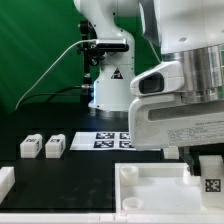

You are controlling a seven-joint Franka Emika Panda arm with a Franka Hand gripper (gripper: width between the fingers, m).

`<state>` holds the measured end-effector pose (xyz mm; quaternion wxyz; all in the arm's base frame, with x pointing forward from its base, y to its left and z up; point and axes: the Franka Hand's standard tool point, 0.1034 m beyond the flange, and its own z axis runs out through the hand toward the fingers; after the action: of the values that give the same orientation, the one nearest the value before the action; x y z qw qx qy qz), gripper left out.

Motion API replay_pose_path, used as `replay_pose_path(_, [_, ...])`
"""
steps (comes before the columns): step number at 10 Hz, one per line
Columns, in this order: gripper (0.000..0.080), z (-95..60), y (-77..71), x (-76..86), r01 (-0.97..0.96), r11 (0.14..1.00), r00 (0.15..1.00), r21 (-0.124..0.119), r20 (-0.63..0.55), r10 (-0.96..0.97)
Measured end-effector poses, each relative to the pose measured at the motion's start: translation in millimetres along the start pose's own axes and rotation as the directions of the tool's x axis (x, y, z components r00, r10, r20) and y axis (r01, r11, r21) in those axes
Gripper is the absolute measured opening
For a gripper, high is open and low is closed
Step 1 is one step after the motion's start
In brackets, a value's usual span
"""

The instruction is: Assemble one leg

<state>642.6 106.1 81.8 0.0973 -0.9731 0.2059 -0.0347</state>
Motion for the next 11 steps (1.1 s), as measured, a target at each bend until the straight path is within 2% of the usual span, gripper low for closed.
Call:
replay_pose_path(2, [0.0295,0.2,6.3,-0.8,-0.327,0.945,0.945,0.027,-0.004,0.327])
replay_pose_path(3, [0.0295,0.3,6.7,-3.1,-0.465,0.885,0.885,0.027,0.000,0.466])
replay_pose_path(5, [0.0298,1.4,4.3,-9.3,-0.712,0.702,0.702,0.017,0.008,0.712])
replay_pose_path(6, [0.0298,1.6,0.6,-13.2,-0.843,0.537,0.537,0.018,0.021,0.843])
replay_pose_path(7, [0.0298,1.1,1.4,-13.2,-0.871,0.491,0.491,0.015,0.022,0.871])
replay_pose_path(9, [0.0298,1.2,2.4,-12.9,-0.857,0.515,0.515,0.016,0.021,0.857])
replay_pose_path(10, [0.0298,1.6,2.6,-13.3,-0.821,0.571,0.571,0.015,0.020,0.821])
replay_pose_path(11, [0.0481,2.3,3.3,-15.9,-0.758,0.653,0.652,0.001,0.023,0.757])
